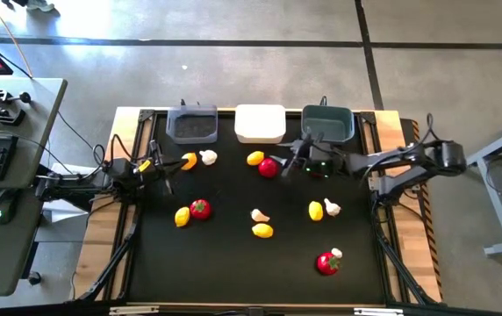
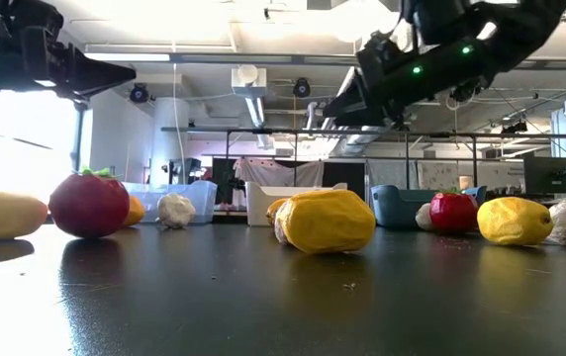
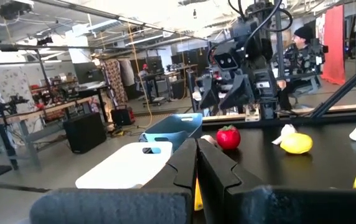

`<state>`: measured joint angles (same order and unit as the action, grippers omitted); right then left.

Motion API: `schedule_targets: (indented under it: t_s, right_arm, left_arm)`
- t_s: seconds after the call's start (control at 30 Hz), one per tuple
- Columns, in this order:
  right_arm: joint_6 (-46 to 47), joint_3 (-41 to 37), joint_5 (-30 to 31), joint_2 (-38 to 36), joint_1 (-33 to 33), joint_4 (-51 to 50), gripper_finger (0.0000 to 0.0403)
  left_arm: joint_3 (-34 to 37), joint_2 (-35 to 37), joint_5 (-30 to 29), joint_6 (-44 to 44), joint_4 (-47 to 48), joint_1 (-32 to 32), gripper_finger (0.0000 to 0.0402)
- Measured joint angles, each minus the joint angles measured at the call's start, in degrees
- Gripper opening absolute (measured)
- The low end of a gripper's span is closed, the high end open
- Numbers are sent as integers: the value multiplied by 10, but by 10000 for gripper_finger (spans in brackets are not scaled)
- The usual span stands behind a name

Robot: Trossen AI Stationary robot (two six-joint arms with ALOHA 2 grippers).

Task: Sort produce into baskets
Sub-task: Put the lemon into the blue bin

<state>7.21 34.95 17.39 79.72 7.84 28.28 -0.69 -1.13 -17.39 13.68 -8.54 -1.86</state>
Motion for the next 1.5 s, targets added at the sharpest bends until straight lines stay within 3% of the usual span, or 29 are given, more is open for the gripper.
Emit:
schedule_targets:
  t_s: [0.3,0.5,0.63,0.9,1.2,1.5]
  right_arm:
    - [-10,71,-1,90,4,-2,220]
    - [0,132,-33,150,26,-11,220]
    - [-19,180,-70,189,42,-39,220]
    - [-11,260,-78,247,47,-149,220]
    - [1,282,-139,284,64,-164,220]
    - [18,278,-134,289,64,-175,220]
  left_arm:
    - [0,0,-4,1,5,0,0]
    - [0,0,-61,1,-21,0,0]
    - [0,0,-53,14,-15,0,0]
    - [0,0,-38,-3,-3,0,0]
    - [0,-2,-38,-44,13,0,0]
    - [0,-2,-44,-26,10,0,0]
